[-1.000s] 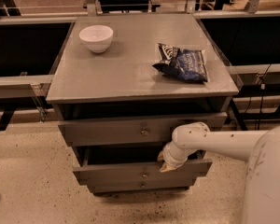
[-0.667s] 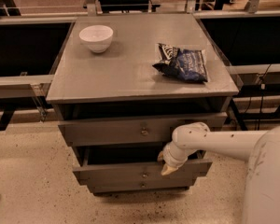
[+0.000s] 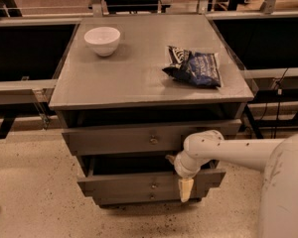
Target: Open middle drawer
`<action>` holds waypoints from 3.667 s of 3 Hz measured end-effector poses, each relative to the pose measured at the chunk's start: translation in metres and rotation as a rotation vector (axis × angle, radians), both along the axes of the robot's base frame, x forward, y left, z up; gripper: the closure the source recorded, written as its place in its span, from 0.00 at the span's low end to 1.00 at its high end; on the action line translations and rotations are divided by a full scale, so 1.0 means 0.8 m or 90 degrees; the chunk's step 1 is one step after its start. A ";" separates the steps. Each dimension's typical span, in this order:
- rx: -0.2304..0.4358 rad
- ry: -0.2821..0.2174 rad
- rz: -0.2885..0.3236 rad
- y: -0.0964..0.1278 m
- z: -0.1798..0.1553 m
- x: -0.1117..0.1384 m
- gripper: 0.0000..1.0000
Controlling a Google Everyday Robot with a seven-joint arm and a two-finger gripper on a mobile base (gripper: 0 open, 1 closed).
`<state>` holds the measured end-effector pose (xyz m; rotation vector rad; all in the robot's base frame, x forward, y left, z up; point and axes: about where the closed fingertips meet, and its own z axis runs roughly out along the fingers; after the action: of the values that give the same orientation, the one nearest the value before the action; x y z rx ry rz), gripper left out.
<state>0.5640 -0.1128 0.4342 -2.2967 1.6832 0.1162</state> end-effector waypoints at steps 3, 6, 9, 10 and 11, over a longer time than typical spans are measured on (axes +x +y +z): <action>0.047 0.058 -0.018 0.020 0.004 -0.044 0.56; 0.053 0.061 -0.020 0.018 0.006 -0.037 0.53; 0.063 0.059 -0.031 0.021 0.012 -0.035 0.00; 0.063 0.059 -0.031 0.020 0.012 -0.035 0.00; 0.076 0.082 -0.071 0.001 -0.019 -0.035 0.00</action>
Offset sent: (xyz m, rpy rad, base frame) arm -0.0328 0.0157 0.0051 0.0802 0.1009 -0.0370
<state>0.5356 -0.1119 0.4192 -2.1453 1.8097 0.3385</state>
